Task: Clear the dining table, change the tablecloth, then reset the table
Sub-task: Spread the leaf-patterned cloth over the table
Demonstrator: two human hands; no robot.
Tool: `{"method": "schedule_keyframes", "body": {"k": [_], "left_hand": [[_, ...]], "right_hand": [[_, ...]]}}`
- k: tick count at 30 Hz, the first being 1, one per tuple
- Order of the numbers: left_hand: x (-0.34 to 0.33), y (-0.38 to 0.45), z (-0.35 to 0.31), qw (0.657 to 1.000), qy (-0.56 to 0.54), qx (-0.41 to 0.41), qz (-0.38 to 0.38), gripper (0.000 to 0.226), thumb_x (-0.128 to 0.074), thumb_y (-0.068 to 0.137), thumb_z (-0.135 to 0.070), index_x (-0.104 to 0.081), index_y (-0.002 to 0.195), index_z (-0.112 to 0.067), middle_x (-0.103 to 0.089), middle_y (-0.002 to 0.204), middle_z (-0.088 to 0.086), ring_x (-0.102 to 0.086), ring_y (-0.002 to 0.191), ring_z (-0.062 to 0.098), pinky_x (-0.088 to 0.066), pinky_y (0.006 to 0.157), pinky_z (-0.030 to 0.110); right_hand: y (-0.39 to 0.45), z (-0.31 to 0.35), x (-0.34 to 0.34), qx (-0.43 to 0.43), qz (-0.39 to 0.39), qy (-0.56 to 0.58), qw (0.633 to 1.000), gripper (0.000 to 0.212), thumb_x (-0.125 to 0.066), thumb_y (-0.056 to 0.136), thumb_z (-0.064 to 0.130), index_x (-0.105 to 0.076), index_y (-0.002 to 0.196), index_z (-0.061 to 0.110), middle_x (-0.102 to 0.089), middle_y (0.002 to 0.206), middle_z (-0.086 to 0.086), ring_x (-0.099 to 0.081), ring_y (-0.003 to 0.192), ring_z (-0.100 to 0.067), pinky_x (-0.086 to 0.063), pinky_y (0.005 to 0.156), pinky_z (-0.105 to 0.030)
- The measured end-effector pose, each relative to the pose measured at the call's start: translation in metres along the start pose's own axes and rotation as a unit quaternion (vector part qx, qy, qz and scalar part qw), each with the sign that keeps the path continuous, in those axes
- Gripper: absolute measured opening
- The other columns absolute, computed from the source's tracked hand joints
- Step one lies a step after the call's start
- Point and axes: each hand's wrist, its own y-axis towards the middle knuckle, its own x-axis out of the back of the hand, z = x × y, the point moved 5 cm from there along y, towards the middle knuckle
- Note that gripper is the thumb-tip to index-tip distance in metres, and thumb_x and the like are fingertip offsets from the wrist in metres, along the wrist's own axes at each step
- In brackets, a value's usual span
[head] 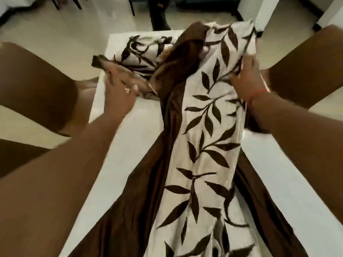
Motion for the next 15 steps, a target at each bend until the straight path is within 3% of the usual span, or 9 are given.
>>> {"method": "schedule_keyframes", "body": {"k": [3, 4, 7, 9, 12, 14, 15], "left_hand": [[-0.052, -0.083, 0.044, 0.982, 0.065, 0.001, 0.176, 0.074, -0.051, 0.098, -0.051, -0.020, 0.157, -0.018, -0.030, 0.159, 0.013, -0.030, 0.145, 0.032, -0.027, 0.118, 0.044], [-0.065, -0.117, 0.055, 0.970, 0.123, -0.014, 0.211, 0.073, -0.048, 0.096, -0.056, -0.025, 0.156, -0.021, -0.034, 0.157, 0.013, -0.035, 0.141, 0.033, -0.032, 0.115, 0.047], [-0.077, -0.183, 0.073, 0.945, 0.283, -0.076, 0.144, 0.053, -0.056, 0.093, -0.047, -0.053, 0.138, -0.019, -0.057, 0.122, 0.013, -0.054, 0.106, 0.034, -0.047, 0.084, 0.044], [-0.069, -0.202, 0.075, 0.961, 0.250, -0.042, 0.114, 0.032, -0.052, 0.097, -0.027, -0.058, 0.126, -0.015, -0.060, 0.103, 0.010, -0.059, 0.089, 0.029, -0.046, 0.073, 0.038], [-0.040, -0.214, 0.078, 0.979, 0.179, 0.042, 0.093, 0.022, -0.045, 0.098, -0.015, -0.057, 0.117, -0.011, -0.061, 0.103, 0.010, -0.063, 0.091, 0.031, -0.049, 0.080, 0.040], [-0.011, -0.213, 0.097, 0.976, 0.184, 0.105, 0.047, 0.019, -0.046, 0.097, -0.014, -0.058, 0.111, -0.012, -0.061, 0.105, 0.013, -0.063, 0.097, 0.037, -0.049, 0.085, 0.046], [0.004, -0.210, 0.110, 0.971, 0.196, 0.135, 0.022, 0.018, -0.047, 0.094, -0.016, -0.058, 0.109, -0.013, -0.061, 0.107, 0.015, -0.062, 0.098, 0.041, -0.049, 0.087, 0.050]], "right_hand": [[-0.060, -0.050, -0.038, -0.047, 0.029, -0.022, 0.998, 0.068, -0.057, 0.096, 0.027, -0.025, 0.152, 0.006, -0.023, 0.156, -0.023, -0.025, 0.144, -0.037, -0.023, 0.120, -0.045], [-0.081, -0.066, -0.050, -0.056, 0.041, -0.020, 0.997, 0.065, -0.055, 0.097, 0.028, -0.027, 0.150, 0.003, -0.027, 0.153, -0.025, -0.028, 0.142, -0.039, -0.026, 0.118, -0.049], [-0.156, -0.100, -0.063, -0.090, 0.039, -0.052, 0.994, 0.054, -0.045, 0.099, 0.039, -0.038, 0.141, 0.006, -0.045, 0.135, -0.024, -0.047, 0.120, -0.042, -0.044, 0.099, -0.054], [-0.201, -0.118, -0.056, -0.085, 0.033, -0.164, 0.982, 0.043, -0.044, 0.099, 0.040, -0.046, 0.129, 0.010, -0.053, 0.118, -0.019, -0.053, 0.103, -0.039, -0.049, 0.085, -0.050], [-0.242, -0.136, -0.046, -0.020, 0.109, -0.212, 0.971, 0.022, -0.048, 0.097, 0.029, -0.052, 0.113, 0.015, -0.059, 0.104, -0.014, -0.058, 0.093, -0.036, -0.051, 0.078, -0.045], [-0.244, -0.152, -0.021, -0.060, 0.126, -0.182, 0.973, 0.016, -0.045, 0.094, 0.020, -0.053, 0.108, 0.014, -0.062, 0.103, -0.017, -0.062, 0.095, -0.039, -0.050, 0.082, -0.044], [-0.239, -0.165, -0.001, -0.109, 0.083, -0.166, 0.977, 0.021, -0.044, 0.094, 0.015, -0.054, 0.112, 0.009, -0.062, 0.107, -0.022, -0.062, 0.100, -0.042, -0.048, 0.086, -0.045]]}}
